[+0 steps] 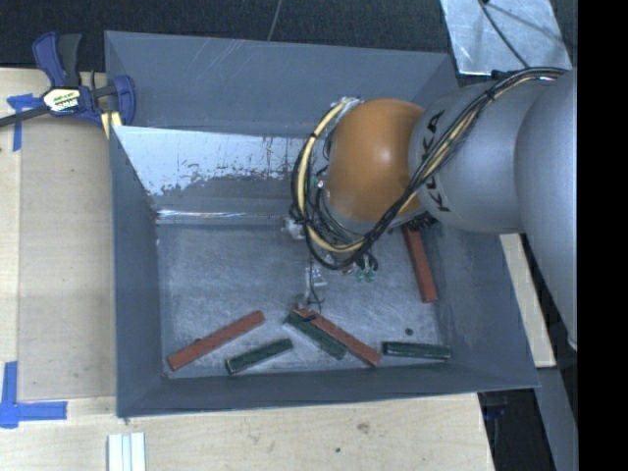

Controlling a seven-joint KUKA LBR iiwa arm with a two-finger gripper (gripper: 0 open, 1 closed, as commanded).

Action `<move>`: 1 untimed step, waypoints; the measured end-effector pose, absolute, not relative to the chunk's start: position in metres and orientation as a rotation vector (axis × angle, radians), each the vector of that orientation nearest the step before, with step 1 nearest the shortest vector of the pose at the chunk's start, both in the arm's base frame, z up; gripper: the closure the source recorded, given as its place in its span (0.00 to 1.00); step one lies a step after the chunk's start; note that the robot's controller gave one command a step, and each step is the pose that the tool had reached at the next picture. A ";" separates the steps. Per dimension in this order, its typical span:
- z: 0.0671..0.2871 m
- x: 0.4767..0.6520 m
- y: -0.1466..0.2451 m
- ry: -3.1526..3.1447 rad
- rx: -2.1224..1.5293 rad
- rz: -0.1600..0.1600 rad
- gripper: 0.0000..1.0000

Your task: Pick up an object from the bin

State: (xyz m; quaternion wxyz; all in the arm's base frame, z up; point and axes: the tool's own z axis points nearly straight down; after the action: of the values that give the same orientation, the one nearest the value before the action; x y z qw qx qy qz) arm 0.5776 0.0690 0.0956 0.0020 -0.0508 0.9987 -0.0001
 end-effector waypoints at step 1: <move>0.079 0.536 0.104 3.128 -0.240 0.000 0.00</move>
Offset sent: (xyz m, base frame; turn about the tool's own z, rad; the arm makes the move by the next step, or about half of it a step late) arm -0.0506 0.0426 -0.0256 0.0083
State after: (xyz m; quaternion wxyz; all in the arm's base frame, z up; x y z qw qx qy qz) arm 0.5364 0.1043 0.0791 0.0021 -0.0765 0.9971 0.0001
